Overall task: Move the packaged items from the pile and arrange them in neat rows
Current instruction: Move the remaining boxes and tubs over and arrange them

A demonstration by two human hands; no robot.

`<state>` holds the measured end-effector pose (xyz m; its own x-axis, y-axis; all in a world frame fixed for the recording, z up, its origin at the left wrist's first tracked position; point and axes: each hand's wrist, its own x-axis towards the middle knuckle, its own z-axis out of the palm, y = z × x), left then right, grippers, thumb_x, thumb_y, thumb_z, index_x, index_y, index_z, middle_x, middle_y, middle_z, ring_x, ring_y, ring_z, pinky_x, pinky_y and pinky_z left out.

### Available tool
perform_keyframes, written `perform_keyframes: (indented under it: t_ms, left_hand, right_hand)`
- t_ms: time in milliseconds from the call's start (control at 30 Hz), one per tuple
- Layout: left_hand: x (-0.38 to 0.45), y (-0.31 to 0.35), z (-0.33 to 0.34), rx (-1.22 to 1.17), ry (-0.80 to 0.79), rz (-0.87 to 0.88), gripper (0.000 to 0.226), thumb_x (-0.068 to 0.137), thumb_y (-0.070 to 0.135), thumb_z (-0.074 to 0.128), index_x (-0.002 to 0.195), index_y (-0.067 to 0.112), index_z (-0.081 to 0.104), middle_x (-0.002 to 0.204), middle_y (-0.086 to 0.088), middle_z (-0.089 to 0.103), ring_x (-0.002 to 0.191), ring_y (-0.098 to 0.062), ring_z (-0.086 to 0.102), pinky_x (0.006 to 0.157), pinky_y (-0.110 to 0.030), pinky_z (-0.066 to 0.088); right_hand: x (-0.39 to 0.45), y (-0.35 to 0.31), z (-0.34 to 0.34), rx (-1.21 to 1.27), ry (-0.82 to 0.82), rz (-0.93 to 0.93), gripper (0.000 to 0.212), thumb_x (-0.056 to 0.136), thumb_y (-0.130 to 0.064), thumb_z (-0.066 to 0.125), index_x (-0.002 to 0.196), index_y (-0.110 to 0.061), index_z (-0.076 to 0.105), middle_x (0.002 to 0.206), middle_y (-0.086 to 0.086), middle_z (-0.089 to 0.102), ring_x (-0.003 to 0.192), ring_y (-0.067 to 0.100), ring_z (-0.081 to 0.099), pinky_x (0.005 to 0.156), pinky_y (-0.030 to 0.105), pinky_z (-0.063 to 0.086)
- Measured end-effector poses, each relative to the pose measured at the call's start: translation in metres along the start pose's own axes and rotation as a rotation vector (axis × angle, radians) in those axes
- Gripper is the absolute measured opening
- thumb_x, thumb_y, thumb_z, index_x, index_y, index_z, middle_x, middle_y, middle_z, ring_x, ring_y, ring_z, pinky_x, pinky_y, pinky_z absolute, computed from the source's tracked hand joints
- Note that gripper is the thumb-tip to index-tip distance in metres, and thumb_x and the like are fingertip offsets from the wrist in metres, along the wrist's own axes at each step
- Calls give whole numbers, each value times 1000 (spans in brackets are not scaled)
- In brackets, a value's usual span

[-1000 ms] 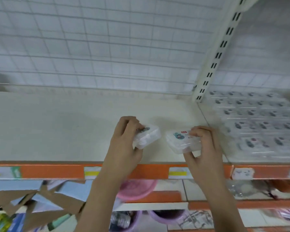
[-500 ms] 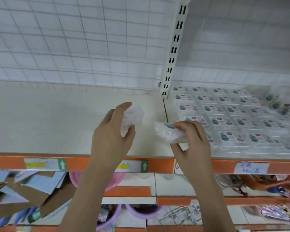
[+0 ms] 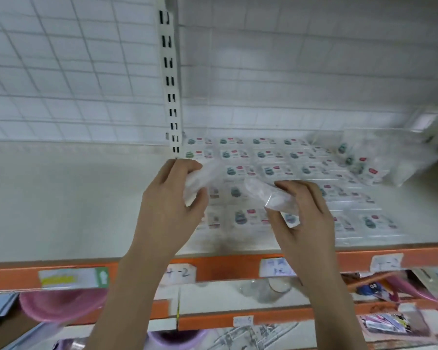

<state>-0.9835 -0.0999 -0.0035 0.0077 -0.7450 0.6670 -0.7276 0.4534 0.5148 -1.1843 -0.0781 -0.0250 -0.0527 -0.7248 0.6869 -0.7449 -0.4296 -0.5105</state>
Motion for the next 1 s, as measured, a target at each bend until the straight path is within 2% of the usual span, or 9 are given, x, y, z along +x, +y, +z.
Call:
perform_keyframes:
  t_ms: [100,200,333,533,633,733,800,900,1000]
  left_hand:
    - [0,44,48,20,1,26,27,70,10,67,95,8,59,90,-4,65,81,-14,51,68,-20,40]
    - [-1,88,93,-36,-60,17,28,73,10,67,97,12,55,94,-4,64,81,-15,55,66,-19,40]
    - [-9,130,137,-92,-141,72,36,75,8,60,109,19,52,101,1,57,85,-7,50,74,-14,38]
    - [-31,153,172,-25,-276,183,45,73,7,57,113,27,51,105,9,46,83,-7,51,75,-13,41]
    - [-40,152,180,73,-275,192,40,69,4,57,105,19,63,103,5,56,83,-7,55,68,-15,47]
    - [-46,151,184,145,-221,177,41,66,1,59,103,16,67,101,1,61,92,-10,55,72,-19,48]
    - [-47,153,184,153,-195,170,40,65,3,57,102,15,67,100,2,63,94,-9,54,76,-16,45]
    - [-51,154,184,120,-192,175,33,69,15,50,96,13,69,102,2,64,96,-10,56,80,-21,49]
    - [-52,152,186,119,-177,172,23,78,26,57,90,13,72,100,2,66,94,-12,60,81,-26,52]
  right_hand:
    - [5,45,-43,-22,-36,4,33,77,-13,63,110,-9,58,108,0,53,94,0,45,80,-1,32]
    - [7,90,-82,-51,-54,27,33,80,-12,65,112,-9,57,109,5,55,96,7,49,81,-2,31]
    - [6,144,-117,-68,-37,63,33,81,-14,64,113,-7,58,109,8,56,97,11,51,83,-3,29]
    - [3,186,-138,-57,-64,88,37,81,-5,67,116,-7,57,110,7,55,92,1,44,80,-4,28]
    - [3,194,-139,-42,-78,86,36,80,-5,67,115,-7,57,110,7,55,93,3,45,80,-6,27]
    - [2,199,-137,-43,-86,81,38,78,-3,68,115,-7,58,111,8,56,94,7,46,82,-5,26]
    - [2,202,-135,-45,-94,80,39,77,-2,68,114,-8,59,111,7,56,94,8,47,83,0,29]
    - [4,204,-131,-41,-94,85,39,76,-2,69,113,-9,60,111,6,56,96,17,54,84,18,37]
    - [11,208,-127,-45,-79,63,36,77,-4,69,112,-7,60,109,8,57,96,21,56,82,23,40]
